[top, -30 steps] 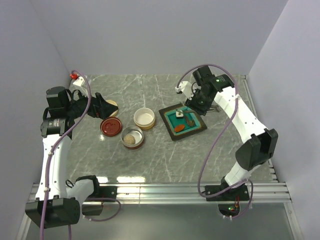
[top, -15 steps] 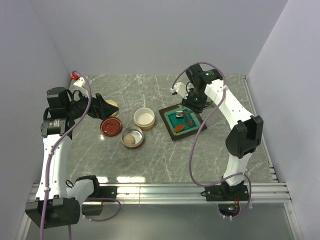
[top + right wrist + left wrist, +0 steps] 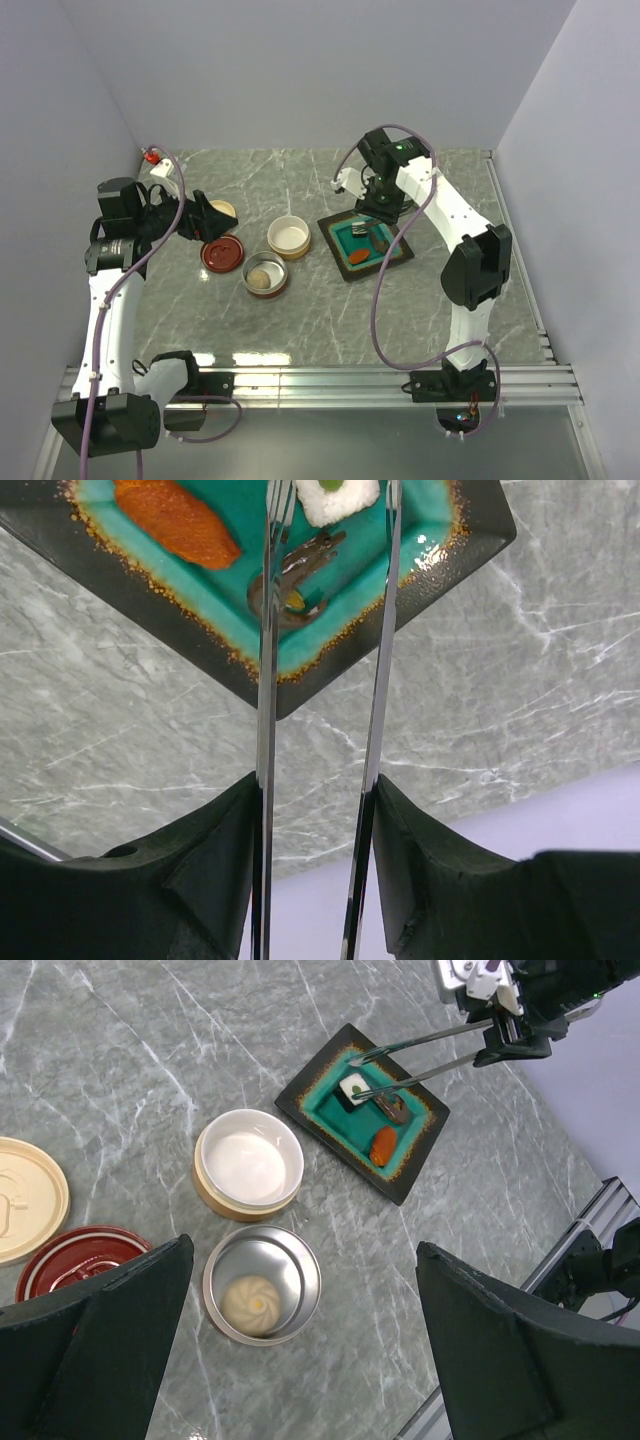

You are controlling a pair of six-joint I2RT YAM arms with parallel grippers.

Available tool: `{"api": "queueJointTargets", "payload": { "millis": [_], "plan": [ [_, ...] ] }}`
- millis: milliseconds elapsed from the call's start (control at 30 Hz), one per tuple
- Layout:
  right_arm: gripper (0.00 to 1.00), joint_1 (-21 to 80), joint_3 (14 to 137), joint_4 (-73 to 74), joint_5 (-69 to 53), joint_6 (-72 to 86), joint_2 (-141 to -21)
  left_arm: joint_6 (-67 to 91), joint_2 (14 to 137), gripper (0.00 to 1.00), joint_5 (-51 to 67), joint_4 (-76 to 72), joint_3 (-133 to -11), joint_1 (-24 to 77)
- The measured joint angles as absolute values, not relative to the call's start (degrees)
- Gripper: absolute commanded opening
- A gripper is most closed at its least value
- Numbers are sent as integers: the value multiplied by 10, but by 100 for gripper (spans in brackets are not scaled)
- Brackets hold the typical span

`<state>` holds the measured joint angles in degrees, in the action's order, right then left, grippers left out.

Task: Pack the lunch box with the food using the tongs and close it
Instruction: Pick up the food using the clamp

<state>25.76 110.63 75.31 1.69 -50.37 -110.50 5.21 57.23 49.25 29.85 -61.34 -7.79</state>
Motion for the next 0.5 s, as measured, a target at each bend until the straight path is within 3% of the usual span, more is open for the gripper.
{"api": "queueJointTargets", "payload": {
  "millis": [500],
  "plan": [
    [52,263,1126,759,39,-510,-1144,52,572,99,492,298,-610,-78]
  ]
}}
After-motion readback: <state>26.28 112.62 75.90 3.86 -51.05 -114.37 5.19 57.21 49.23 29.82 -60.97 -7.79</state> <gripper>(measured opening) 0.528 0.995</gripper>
